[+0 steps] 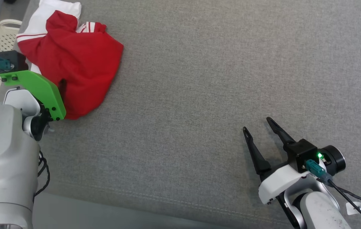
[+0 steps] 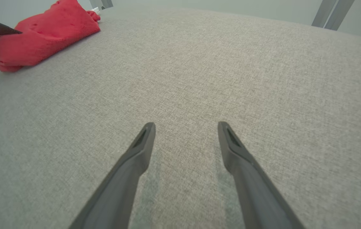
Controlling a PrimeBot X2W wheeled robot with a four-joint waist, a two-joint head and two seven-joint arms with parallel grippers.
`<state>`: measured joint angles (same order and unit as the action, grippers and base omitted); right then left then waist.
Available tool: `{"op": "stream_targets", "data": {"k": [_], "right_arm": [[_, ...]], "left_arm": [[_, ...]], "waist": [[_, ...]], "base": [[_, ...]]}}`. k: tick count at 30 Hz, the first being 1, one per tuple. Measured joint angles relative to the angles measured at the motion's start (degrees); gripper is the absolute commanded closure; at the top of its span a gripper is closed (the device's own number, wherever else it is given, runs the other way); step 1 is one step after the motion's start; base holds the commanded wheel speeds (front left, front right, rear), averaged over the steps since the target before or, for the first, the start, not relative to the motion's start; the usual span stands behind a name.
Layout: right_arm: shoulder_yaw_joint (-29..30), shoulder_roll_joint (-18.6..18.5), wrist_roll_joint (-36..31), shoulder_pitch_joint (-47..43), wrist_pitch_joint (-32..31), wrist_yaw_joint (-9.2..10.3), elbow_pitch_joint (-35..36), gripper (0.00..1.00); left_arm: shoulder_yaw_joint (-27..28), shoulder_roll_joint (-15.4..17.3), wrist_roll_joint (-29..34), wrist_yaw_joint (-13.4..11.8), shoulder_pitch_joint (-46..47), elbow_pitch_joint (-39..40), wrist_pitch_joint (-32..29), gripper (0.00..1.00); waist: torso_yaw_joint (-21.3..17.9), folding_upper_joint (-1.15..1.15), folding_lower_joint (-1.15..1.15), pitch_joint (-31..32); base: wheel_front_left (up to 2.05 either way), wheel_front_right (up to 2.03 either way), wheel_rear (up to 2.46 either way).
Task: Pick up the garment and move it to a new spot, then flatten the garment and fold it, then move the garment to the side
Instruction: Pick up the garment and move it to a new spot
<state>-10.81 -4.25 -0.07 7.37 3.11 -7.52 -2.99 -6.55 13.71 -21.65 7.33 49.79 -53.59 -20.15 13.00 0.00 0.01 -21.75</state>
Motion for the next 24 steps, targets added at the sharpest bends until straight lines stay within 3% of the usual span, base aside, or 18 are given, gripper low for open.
{"op": "stream_targets", "data": {"k": [3, 4, 5, 6, 20, 24], "right_arm": [[0.15, -0.08, -0.14, 0.02, -0.09, 0.0, 0.62, 0.0], [0.29, -0.09, -0.15, 0.02, -0.1, 0.0, 0.7, 0.0], [0.4, -0.1, -0.2, 0.02, -0.11, 0.0, 0.76, 0.0], [0.52, -0.1, -0.25, 0.02, -0.26, 0.0, 0.81, 0.0], [-0.74, 0.99, 1.22, 0.51, 2.87, 0.0, -4.49, 0.0], [-0.75, 1.26, 2.58, 0.05, 4.49, 0.0, -6.92, 0.0]], "left_arm": [[0.63, 0.2, -1.07, -0.11, 0.68, -1.96, -1.63, 0.0], [0.6, 0.2, -1.1, -0.13, 0.78, -2.53, -2.12, 0.19], [0.67, 0.13, -1.38, -0.26, 0.92, -2.8, -2.3, 0.55], [0.65, 0.07, -1.55, -0.26, 1.21, -2.98, -2.29, 1.0], [-2.85, 0.36, 0.08, -0.07, 3.87, 1.34, 10.69, 1.0], [-5.78, 0.3, 1.15, -0.03, 5.04, 3.72, 10.89, 1.0]], "waist": [[-0.91, 0.0, 0.0, -1.48], [-1.15, 0.0, 0.0, -1.89], [-1.37, 0.0, 0.0, -2.26], [-1.53, 0.0, 0.0, -2.57], [-2.77, 0.0, -0.01, 2.14], [-3.84, 0.0, -0.01, 4.89]], "base": [[0.0, 0.0, 0.0], [0.0, 0.0, 0.0], [0.0, 0.0, 0.0], [0.0, 0.0, 0.0], [0.0, 0.0, 0.0], [0.0, 0.0, 0.0]]}}
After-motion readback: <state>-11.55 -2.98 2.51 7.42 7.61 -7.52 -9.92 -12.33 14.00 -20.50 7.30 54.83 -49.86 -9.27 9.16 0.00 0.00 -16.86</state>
